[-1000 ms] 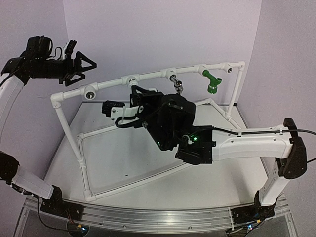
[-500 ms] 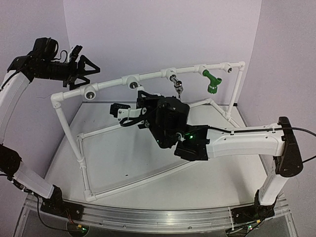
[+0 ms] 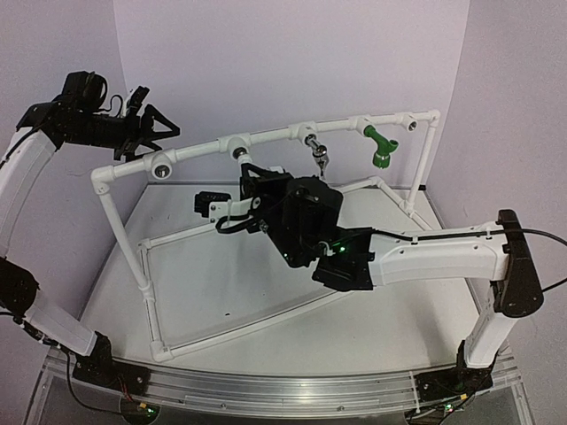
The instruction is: Install the water faucets
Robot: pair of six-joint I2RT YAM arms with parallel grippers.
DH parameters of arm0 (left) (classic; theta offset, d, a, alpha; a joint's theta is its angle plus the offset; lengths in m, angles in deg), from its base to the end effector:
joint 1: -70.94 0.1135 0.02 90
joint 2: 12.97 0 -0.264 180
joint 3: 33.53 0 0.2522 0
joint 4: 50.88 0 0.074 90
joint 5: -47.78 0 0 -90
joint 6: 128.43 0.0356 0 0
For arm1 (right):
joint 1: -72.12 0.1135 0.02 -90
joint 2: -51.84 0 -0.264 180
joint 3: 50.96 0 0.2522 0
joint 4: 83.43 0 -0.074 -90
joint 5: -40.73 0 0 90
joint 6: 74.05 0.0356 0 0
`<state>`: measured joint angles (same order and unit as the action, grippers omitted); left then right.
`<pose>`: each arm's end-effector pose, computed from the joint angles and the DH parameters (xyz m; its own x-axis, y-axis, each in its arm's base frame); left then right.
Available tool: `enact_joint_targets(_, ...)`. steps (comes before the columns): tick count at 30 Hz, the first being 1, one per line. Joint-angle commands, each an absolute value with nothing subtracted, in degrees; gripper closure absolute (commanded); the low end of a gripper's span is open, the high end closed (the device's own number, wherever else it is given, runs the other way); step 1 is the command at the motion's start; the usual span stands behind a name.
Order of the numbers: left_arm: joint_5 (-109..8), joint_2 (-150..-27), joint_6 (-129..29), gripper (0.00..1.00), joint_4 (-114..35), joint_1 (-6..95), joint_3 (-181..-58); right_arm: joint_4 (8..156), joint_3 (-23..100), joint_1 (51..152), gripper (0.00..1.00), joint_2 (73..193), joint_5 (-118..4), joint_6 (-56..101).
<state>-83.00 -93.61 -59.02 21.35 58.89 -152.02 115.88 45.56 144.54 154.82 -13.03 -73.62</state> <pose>0.2490 -0.0769 0.4717 -0.7580 -0.1105 -0.6429 0.4473 0.6293 -0.6355 0.1499 0.4036 0.3652 0.5953 -0.7914 -0.1388 0.0627 0.2180 -0.9739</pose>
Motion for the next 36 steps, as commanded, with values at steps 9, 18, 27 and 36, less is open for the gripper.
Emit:
enact_joint_targets(9, -84.23, -92.10, -58.51, 0.13, 21.42, 58.87, -150.47, 119.11, 46.55, 143.95, 1.00, 155.51, -16.07, -74.86)
enact_joint_targets(18, -84.41, -92.16, -58.34, 0.15, 21.64, 58.82, -150.31, 118.94, 47.58, 142.76, 1.00, 156.16, -16.47, -76.01)
enact_joint_targets(27, -84.24, -92.18, -58.37, 0.17, 21.46, 58.81, -149.57, 117.95, 48.82, 142.52, 1.00, 156.13, -17.56, -76.51)
enact_joint_targets(36, -85.68, -91.76, -55.34, 0.21, 22.67, 58.82, -149.02, 116.29, 50.66, 142.39, 1.00, 156.65, -17.82, -76.51)
